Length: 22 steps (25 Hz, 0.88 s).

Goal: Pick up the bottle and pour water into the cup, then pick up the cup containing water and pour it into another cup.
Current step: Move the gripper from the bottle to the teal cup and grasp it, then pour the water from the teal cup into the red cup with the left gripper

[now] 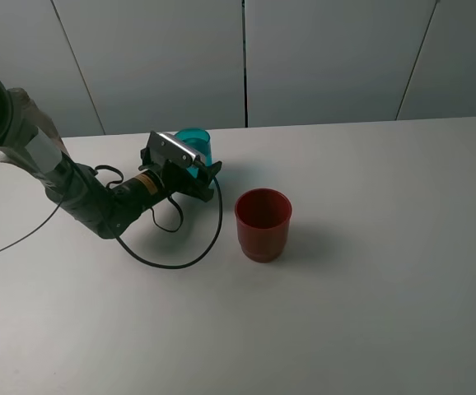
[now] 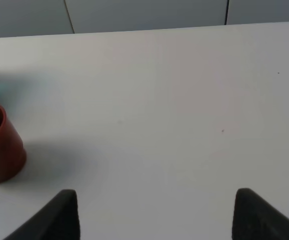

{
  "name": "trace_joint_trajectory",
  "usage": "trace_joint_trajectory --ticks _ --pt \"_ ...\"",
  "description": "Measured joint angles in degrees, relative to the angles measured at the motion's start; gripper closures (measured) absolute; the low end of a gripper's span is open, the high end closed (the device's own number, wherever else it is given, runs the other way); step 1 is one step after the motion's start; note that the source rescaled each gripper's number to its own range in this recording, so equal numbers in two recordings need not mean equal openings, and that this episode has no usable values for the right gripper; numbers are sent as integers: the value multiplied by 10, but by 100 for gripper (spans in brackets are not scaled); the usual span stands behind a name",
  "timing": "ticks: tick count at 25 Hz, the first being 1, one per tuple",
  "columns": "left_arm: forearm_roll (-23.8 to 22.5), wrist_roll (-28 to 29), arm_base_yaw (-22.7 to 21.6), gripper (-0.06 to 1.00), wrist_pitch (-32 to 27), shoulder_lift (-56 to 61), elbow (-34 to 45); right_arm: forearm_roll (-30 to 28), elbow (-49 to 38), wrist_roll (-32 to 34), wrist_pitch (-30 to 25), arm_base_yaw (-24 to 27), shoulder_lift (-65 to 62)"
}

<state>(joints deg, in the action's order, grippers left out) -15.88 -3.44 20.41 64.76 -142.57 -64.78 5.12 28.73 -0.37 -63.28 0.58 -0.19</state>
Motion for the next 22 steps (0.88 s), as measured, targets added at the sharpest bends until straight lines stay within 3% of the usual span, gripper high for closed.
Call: trace_joint_trajectory --ticks 22 --pt "-7 14 0 85 0 1 0 0 0 0 0 0 0"
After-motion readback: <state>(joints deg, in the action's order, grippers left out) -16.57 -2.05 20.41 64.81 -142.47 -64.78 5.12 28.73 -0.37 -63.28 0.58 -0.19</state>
